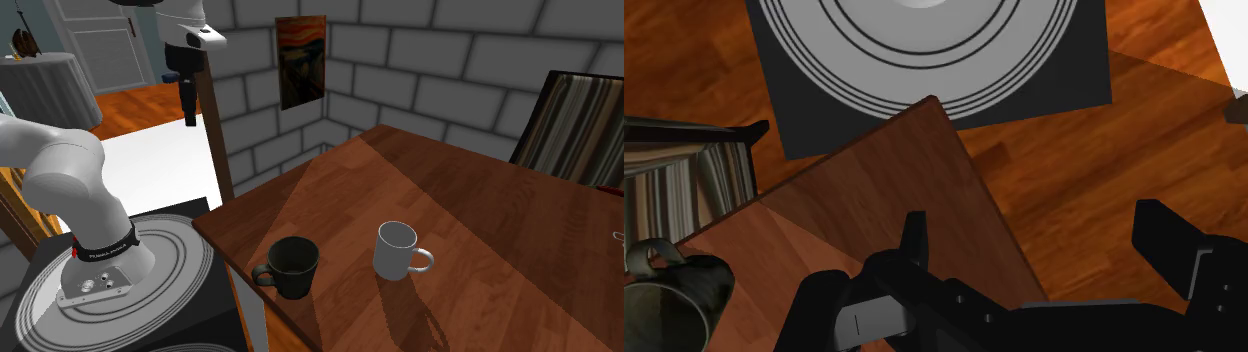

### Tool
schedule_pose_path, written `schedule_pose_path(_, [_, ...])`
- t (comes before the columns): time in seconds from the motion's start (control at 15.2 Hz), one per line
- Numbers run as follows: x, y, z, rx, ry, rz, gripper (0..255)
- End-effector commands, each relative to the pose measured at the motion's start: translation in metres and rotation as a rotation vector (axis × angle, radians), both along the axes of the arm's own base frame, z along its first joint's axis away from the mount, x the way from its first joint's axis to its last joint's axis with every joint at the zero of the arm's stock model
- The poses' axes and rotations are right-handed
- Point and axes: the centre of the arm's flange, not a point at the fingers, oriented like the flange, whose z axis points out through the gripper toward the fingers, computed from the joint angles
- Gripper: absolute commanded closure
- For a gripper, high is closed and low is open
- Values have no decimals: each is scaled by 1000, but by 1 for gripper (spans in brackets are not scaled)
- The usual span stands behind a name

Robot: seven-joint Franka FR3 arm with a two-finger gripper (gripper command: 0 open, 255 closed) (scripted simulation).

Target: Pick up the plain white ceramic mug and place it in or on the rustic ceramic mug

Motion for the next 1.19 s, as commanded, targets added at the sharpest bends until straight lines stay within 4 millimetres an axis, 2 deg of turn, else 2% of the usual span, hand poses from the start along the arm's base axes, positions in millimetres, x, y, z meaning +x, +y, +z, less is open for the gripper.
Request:
schedule_pose_path(0.0, [0,0,0,0,0,0,0])
schedule_pose_path(1.12, [136,-135,-85,-57,-82,-89,0])
